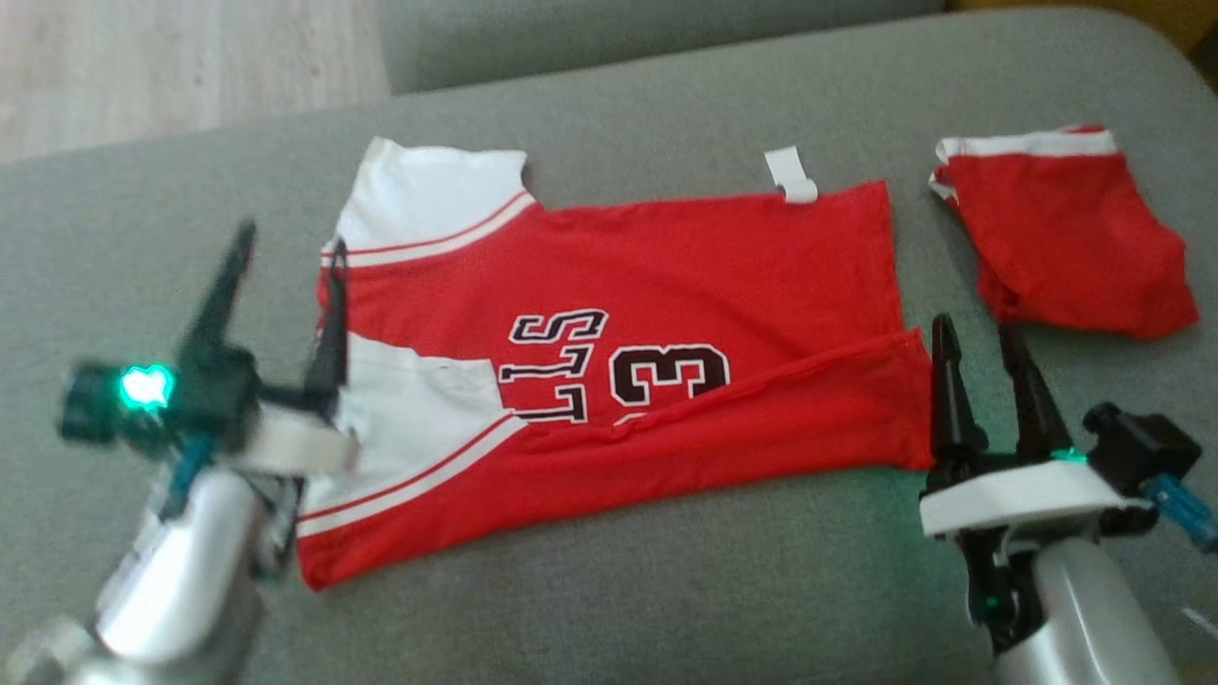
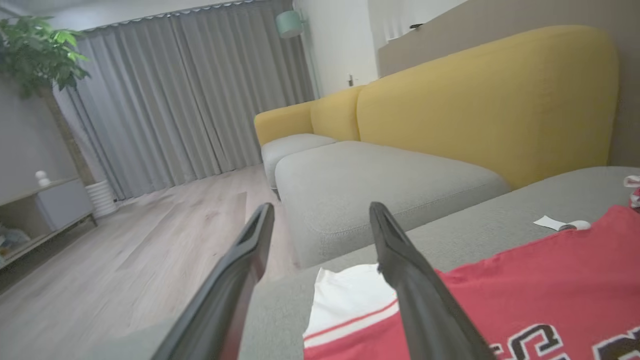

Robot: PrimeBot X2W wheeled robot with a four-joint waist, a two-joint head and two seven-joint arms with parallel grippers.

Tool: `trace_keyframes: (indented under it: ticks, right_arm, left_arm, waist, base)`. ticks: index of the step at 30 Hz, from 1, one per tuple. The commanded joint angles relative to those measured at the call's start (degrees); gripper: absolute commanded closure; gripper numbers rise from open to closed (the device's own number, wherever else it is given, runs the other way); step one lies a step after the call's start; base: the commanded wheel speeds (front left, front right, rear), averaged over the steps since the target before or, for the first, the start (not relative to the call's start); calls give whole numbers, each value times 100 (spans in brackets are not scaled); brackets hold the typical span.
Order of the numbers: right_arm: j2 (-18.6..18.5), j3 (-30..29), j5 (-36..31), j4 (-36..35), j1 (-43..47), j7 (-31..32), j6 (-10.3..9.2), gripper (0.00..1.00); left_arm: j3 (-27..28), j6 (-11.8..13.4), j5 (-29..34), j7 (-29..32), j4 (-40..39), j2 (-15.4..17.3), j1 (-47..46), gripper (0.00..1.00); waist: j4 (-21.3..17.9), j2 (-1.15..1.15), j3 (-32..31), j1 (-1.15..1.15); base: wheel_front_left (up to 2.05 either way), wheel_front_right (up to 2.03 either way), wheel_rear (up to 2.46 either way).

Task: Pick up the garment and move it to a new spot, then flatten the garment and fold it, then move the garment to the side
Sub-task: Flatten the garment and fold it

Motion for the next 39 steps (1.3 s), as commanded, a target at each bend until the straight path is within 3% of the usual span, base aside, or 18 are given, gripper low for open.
trace_keyframes:
  ticks: [1,4,5,8,19,28,37,38,39]
  right_arm:
    - [-11,135,41,-264,-369,-104,-4,0]
    - [-11,170,136,-360,-555,-144,-4,0]
    - [-11,216,216,-423,-673,-164,-4,0]
    - [-11,340,384,-515,-843,-187,-4,0]
    - [-11,850,889,-1054,-1200,-210,-4,0]
    - [-11,1031,1054,-1461,-1102,-211,-4,0]
    - [-11,880,1076,-1534,-1029,-211,-4,0]
    - [-11,861,1067,-1523,-1024,-211,-4,0]
    - [-11,840,1055,-1509,-1022,-211,-4,0]
  left_arm:
    - [240,-208,88,16,-47,408,-740,0]
    - [55,-745,183,660,319,754,-1539,0]
    - [-171,-1257,233,1233,642,961,-2088,0]
    - [-326,-1553,198,1843,1161,1158,-2835,0]
    - [-1069,-1701,-289,2824,2540,1506,-4034,0]
    - [-1084,-1703,-739,3110,3433,1695,-4458,0]
    - [-1467,-1703,-1413,3618,3647,1638,-4494,0]
    - [-1584,-1703,-1551,3748,3582,1636,-4453,18]
    - [-1695,-1703,-1706,3875,3502,1642,-4412,60]
  waist:
    - [-170,0,320,-1]
    - [-317,0,618,-1]
    - [-434,0,831,-1]
    - [-626,0,1127,-1]
    - [-1129,0,1764,-1]
    - [-1404,0,2082,-1]
    - [-1479,0,2130,-1]
    - [-1468,0,2118,-1]
    - [-1453,0,2103,-1]
  base:
    - [0,0,0]
    - [0,0,0]
    - [0,0,0]
    - [0,0,0]
    - [0,0,0]
    - [0,0,0]
    - [0,0,0]
    - [0,0,0]
    - [0,0,0]
